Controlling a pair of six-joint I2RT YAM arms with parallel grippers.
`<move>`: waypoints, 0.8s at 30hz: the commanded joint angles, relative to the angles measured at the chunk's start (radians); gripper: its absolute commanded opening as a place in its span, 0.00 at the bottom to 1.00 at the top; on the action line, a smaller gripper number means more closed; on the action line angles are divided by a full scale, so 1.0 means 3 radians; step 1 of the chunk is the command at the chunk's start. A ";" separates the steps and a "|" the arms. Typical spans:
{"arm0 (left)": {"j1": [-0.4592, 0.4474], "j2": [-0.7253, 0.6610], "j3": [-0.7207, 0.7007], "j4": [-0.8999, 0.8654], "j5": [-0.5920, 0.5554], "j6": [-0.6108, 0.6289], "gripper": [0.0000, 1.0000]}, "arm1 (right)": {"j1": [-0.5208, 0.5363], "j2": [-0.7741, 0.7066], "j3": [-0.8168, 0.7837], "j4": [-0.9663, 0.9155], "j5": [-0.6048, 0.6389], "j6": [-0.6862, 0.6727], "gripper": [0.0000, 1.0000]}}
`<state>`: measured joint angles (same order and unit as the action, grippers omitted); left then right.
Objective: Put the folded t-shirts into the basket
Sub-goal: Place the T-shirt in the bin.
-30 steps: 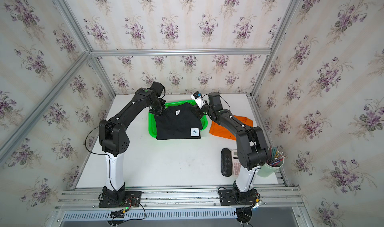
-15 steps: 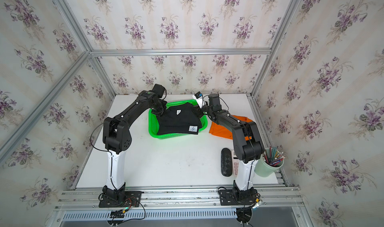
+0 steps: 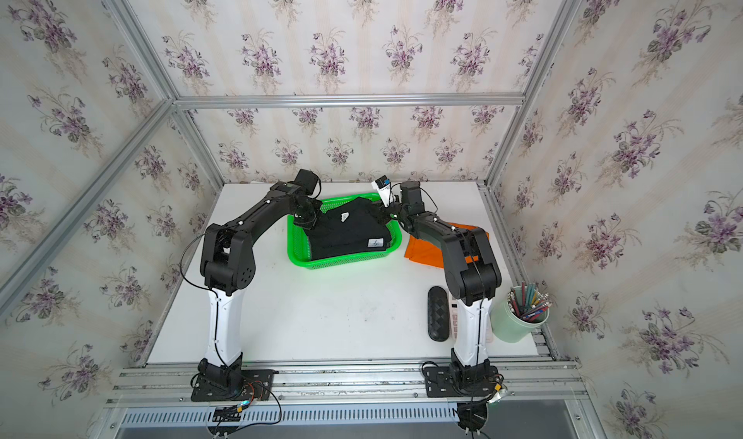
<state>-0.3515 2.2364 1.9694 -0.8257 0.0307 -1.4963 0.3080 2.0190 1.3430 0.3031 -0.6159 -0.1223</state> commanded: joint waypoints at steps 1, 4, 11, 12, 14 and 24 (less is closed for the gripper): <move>0.0016 0.0089 0.0209 -0.0133 -0.0174 0.0191 0.00 | -0.0004 0.0017 0.0058 0.0314 0.0094 0.0170 0.00; 0.0016 0.0135 0.0308 -0.0140 -0.0210 0.0269 0.00 | -0.0004 0.0024 0.0046 0.0396 0.0169 0.0261 0.00; 0.0039 0.0222 0.0425 -0.0159 -0.0219 0.0449 0.01 | -0.0007 0.0071 -0.0059 0.0504 0.0315 0.0451 0.15; 0.0037 0.0233 0.0414 -0.0143 -0.0189 0.0478 0.04 | -0.0004 0.0064 -0.0107 0.0565 0.0345 0.0495 0.21; 0.0037 0.0243 0.0413 -0.0135 -0.0150 0.0537 0.05 | -0.0004 0.0032 -0.0210 0.0698 0.0365 0.0579 0.29; 0.0077 -0.0208 0.0197 -0.0088 -0.0441 0.0894 0.96 | 0.0005 -0.0572 -0.0651 0.0758 0.0791 0.0722 0.42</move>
<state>-0.3336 2.2066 2.0399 -0.8570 -0.0494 -1.2881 0.3077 1.8870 1.1755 0.4824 -0.4408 0.0700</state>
